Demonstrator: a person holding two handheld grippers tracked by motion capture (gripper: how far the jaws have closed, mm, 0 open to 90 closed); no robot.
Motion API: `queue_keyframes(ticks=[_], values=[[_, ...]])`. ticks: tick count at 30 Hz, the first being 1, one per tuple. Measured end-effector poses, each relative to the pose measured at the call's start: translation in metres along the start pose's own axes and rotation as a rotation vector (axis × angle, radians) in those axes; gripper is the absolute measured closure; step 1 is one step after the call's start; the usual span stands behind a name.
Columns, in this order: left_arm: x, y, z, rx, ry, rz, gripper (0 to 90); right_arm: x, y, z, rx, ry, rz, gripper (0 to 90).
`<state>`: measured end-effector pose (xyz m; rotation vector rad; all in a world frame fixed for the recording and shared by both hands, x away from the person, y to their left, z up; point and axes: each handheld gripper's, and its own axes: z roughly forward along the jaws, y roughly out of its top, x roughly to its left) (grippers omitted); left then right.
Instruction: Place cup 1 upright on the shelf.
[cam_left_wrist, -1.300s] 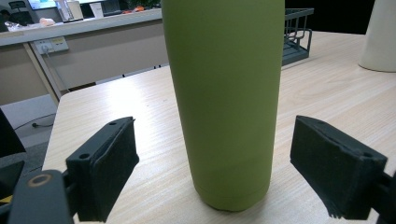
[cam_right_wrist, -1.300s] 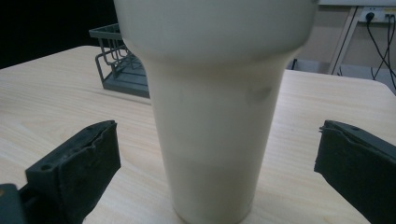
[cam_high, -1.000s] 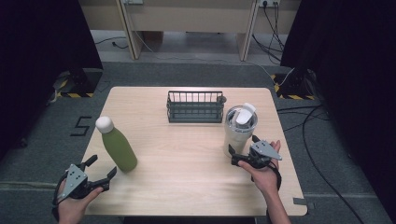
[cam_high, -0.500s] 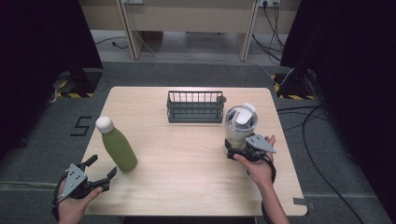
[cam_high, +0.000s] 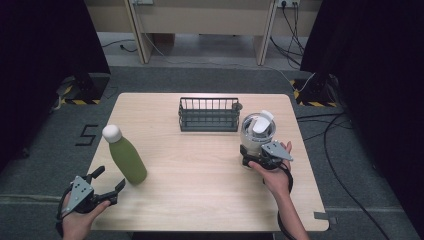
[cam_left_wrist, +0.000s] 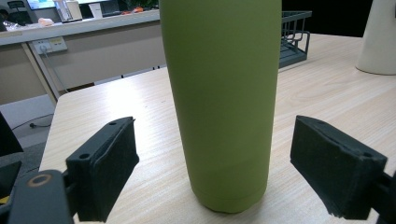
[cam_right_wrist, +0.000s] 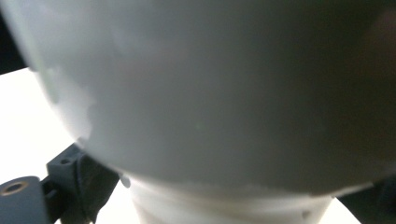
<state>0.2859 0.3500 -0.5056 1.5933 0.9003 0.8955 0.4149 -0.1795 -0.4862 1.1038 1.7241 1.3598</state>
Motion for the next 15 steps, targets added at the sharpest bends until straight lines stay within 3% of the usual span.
queue_keyframes(ticks=[15], values=[[0.0002, -0.0002, 0.0002, -0.003, -0.003, -0.004, 14.1, -0.0010, 0.0026, 0.0008, 0.009, 0.000, -0.011, 10.4]])
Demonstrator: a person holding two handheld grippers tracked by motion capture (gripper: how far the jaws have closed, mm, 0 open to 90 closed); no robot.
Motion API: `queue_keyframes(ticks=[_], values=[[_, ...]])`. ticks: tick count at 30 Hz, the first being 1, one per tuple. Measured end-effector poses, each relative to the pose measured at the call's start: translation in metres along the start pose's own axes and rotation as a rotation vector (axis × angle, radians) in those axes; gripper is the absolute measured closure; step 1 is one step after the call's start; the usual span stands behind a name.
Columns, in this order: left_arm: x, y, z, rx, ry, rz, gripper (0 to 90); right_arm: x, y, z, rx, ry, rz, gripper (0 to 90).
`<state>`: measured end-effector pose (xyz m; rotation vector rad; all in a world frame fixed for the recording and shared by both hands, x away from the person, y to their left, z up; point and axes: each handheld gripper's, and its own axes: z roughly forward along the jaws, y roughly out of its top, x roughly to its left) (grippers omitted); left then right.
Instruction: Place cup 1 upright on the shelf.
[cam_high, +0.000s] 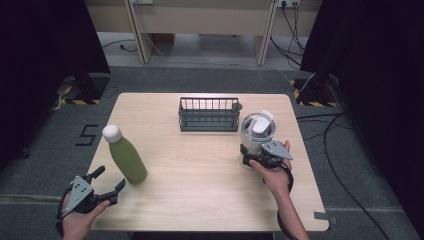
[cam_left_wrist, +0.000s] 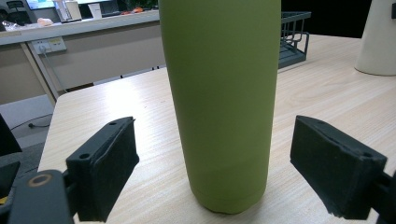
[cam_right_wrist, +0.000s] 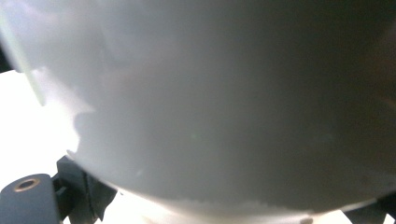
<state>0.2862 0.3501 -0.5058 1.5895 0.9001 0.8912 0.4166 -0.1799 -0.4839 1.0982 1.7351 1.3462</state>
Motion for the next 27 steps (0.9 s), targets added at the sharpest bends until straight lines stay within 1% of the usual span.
queue_keyframes(ticks=[8, 11, 16, 20, 27], values=[[0.001, 0.000, 0.000, -0.001, 0.002, -0.002, 14.1, 0.000, 0.004, 0.001, 0.020, 0.004, 0.005, 10.5], [0.001, 0.000, 0.000, -0.004, -0.004, -0.011, 14.1, 0.000, 0.006, 0.000, 0.023, 0.002, 0.004, 10.5], [0.001, 0.000, 0.000, -0.004, -0.001, -0.013, 14.1, 0.000, 0.011, -0.001, 0.010, -0.002, 0.006, 10.5], [0.001, 0.000, 0.000, -0.003, 0.001, -0.012, 14.1, -0.001, 0.018, -0.003, -0.007, -0.007, -0.002, 10.5], [0.001, -0.001, 0.000, -0.001, 0.003, -0.014, 14.1, -0.001, 0.028, -0.001, -0.022, -0.012, 0.009, 10.5]])
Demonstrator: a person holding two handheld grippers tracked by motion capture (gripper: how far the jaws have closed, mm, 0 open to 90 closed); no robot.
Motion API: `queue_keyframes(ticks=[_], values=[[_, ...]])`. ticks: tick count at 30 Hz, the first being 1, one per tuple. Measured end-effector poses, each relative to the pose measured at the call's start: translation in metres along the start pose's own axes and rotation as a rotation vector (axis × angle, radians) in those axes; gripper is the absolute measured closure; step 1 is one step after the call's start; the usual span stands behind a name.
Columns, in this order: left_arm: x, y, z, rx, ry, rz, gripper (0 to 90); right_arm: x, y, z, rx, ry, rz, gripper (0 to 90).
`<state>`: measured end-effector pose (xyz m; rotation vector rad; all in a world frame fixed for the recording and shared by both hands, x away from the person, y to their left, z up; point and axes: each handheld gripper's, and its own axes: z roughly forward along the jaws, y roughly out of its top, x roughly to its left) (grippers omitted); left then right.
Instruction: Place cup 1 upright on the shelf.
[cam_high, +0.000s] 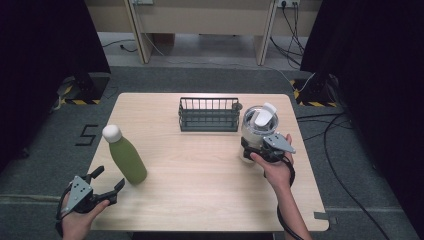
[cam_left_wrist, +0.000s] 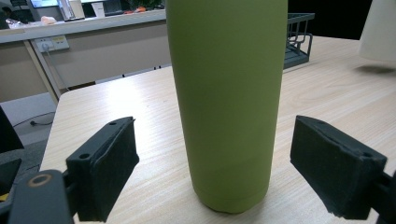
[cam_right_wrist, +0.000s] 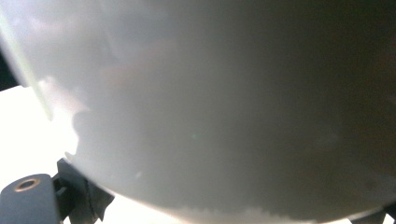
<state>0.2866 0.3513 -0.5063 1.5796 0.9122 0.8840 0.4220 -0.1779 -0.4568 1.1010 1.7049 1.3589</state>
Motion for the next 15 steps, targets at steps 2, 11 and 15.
queue_keyframes(ticks=[2, 11, 15], values=[[0.000, 0.000, 0.000, -0.001, 0.001, -0.001, 14.0, 0.000, 0.003, 0.001, -0.004, -0.003, -0.004, 10.5], [0.000, 0.000, 0.000, -0.001, 0.001, -0.002, 14.1, 0.001, 0.017, 0.006, -0.025, -0.005, -0.004, 10.5], [0.000, 0.000, 0.000, -0.002, 0.002, -0.002, 14.0, 0.001, 0.020, 0.007, -0.029, -0.003, -0.006, 10.5]])
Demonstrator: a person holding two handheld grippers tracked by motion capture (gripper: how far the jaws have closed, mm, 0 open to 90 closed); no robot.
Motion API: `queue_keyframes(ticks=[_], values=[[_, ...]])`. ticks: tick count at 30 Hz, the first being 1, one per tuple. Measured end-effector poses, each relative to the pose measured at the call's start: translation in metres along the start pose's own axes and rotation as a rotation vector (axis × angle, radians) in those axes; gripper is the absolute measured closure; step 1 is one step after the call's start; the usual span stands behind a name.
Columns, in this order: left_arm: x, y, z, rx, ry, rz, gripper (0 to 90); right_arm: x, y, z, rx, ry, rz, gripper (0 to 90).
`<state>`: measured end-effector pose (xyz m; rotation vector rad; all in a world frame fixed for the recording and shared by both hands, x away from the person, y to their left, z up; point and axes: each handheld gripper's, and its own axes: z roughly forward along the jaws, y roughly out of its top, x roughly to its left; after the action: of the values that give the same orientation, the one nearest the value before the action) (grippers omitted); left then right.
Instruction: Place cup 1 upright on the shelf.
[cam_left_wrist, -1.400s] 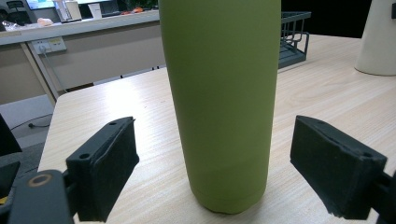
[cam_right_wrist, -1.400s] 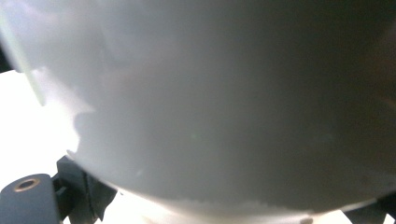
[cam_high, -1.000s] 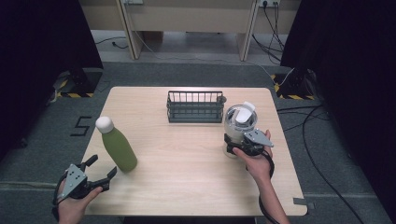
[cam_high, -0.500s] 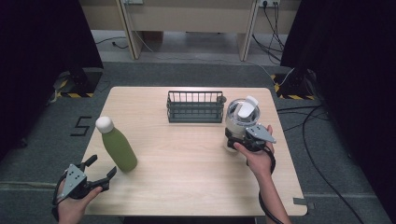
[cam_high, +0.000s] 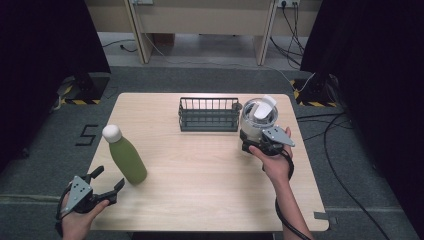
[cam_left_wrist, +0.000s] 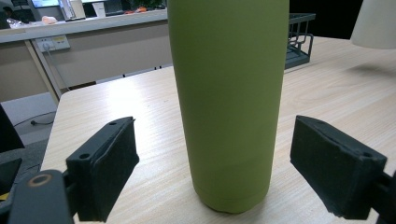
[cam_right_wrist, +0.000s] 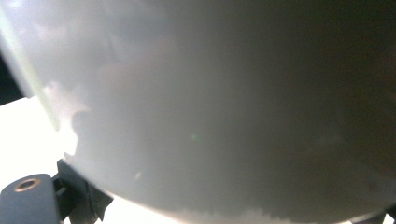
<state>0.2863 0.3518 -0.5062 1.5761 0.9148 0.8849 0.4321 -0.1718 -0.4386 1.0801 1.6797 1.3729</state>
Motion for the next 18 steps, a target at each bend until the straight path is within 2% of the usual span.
queue_keyframes(ticks=[18], values=[[0.000, 0.000, 0.000, -0.003, 0.004, -0.006, 14.1, 0.002, 0.022, 0.015, -0.027, 0.002, -0.002, 10.5]])
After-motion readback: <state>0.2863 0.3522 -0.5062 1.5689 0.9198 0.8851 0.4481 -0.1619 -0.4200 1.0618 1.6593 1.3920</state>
